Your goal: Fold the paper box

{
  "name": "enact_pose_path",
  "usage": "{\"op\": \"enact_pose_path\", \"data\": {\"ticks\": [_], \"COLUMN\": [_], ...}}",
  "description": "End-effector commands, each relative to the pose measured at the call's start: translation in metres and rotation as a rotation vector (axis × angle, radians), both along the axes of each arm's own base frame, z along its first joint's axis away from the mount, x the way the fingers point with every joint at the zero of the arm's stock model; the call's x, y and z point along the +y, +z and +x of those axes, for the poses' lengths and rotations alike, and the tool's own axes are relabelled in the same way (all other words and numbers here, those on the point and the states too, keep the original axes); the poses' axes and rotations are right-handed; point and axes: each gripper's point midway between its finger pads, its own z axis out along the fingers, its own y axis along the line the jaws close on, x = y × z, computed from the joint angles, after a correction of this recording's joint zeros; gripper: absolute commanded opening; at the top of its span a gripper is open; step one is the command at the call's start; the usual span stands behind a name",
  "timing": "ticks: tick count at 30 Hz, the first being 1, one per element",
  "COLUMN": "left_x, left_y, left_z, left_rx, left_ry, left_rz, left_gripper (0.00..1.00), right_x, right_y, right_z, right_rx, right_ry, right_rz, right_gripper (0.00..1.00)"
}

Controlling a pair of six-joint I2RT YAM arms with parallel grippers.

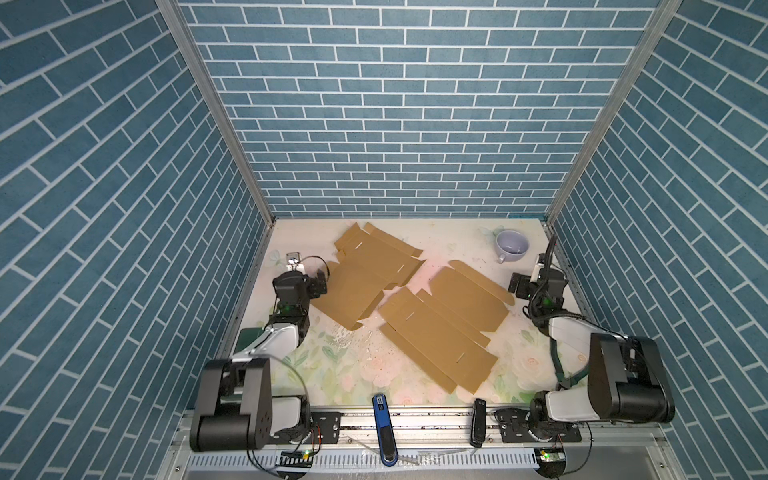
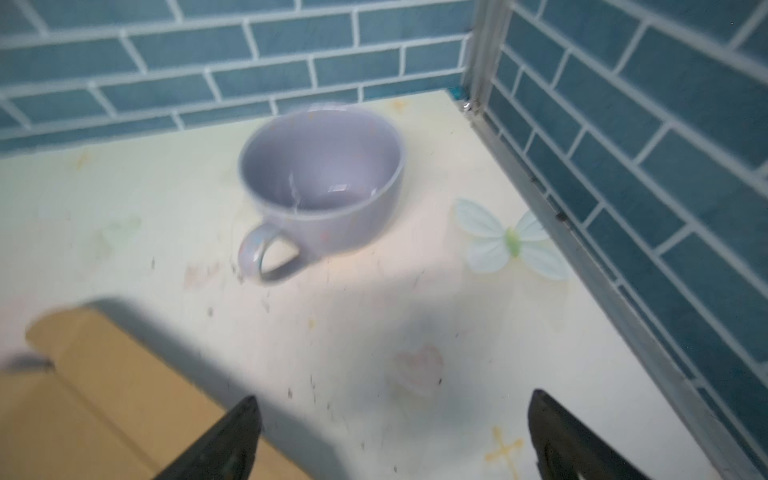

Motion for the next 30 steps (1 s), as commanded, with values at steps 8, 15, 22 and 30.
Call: {"op": "enact_pose_path", "data": {"ticks": [8,15,22,30], "left_x": [-0.002,-0.023,-0.038,-0.050], "left_y": [0.021,0.017,0.007,-0.009], "left_z": [-0.012,-0.013,-0.017,-0.025], "left_rx": [0.213,0.273,0.337,0.387], "left_ry": [0.031,-0.047,-0.081,-0.095], "left_rz": [-0.231,-0.332,-0.422,-0.460], "left_gripper": [1.00,0.99,1.00,1.00], "right_x": [0.106,0.213,0.298,0.353], "right_y": [0.043,0.036,0.010,-0.022], "right_z": [-0.033,-0.037,-0.010,0.021], "right_rx": [0.346,0.411,0.434,0.486], "right_ry": [0.058,0.182,0.246,0.276], "right_rz": [0.282,0.446,0.550,0.592], "right_gripper": [0.99,0.97,0.78,0.63]}}
